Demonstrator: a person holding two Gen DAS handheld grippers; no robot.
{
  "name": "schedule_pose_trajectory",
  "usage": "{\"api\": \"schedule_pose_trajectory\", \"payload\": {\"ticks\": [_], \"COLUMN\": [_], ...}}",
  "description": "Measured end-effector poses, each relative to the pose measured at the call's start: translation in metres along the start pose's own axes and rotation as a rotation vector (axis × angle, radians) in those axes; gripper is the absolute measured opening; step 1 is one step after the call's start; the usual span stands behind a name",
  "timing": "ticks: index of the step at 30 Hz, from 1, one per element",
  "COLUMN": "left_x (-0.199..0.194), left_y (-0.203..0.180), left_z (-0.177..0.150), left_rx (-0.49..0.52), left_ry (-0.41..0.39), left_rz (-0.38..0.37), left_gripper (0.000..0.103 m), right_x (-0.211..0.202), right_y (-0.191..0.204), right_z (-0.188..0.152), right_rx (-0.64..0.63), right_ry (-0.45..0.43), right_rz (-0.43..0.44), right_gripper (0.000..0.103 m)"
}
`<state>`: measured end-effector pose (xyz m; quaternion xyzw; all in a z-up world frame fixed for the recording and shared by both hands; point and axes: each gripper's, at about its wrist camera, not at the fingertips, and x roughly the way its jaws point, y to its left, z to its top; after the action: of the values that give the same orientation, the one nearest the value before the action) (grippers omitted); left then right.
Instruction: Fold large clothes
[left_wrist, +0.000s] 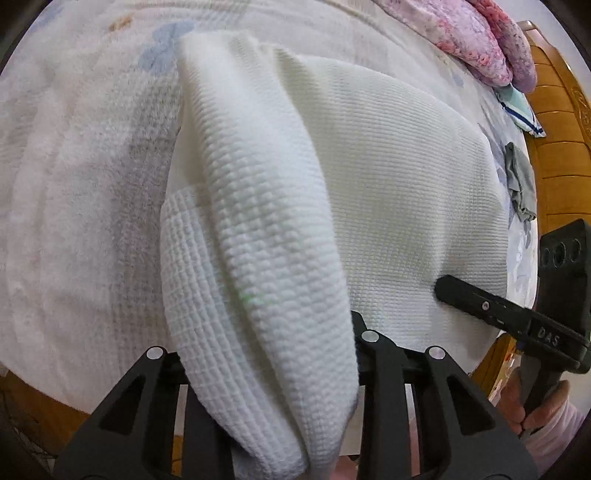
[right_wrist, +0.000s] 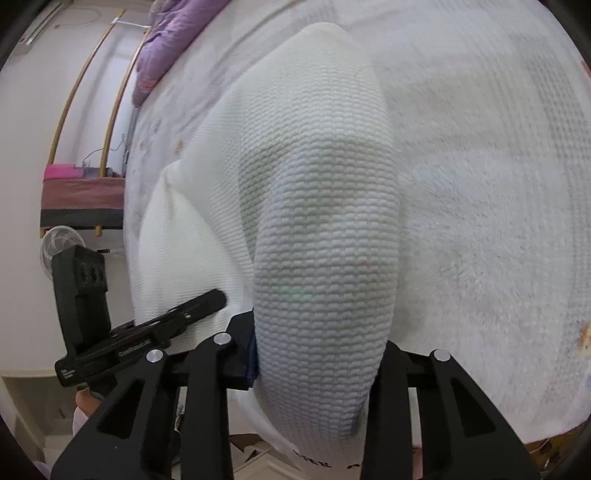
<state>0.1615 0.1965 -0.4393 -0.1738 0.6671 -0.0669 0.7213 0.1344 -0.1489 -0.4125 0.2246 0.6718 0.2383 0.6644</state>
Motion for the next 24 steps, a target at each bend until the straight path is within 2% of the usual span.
{"api": "schedule_pose_trajectory", "payload": {"ticks": [5, 10, 13, 24], "left_x": [-0.03, -0.055, -0.072, -0.147], "left_y": [-0.023, -0.022, -0.035, -0.085], "left_z": [-0.01, -0.015, -0.021, -0.045], "left_rx": [0.026, 0.014, 0.029, 0.121], "left_ry": [-0.043, -0.067, -0.077, -0.132], "left_rz": [0.024, 0.007, 0.011, 0.01], "left_gripper": [0.029, 0.029, 0.029, 0.029], "right_x": [-0.015, -0.036, -0.049, -0.133], "right_y": [0.02, 0.039, 0.05, 0.062], "right_z": [-0.002, -0.009, -0.011, -0.035], "right_rx": [-0.01, -0.019, -0.024, -0.022], "right_ry": [-0.01, -0.028, -0.043, -0.144], "right_rz": [0.002, -0.002, -0.003, -0.003], "right_gripper": [0.03, 0.03, 0.03, 0.03]}}
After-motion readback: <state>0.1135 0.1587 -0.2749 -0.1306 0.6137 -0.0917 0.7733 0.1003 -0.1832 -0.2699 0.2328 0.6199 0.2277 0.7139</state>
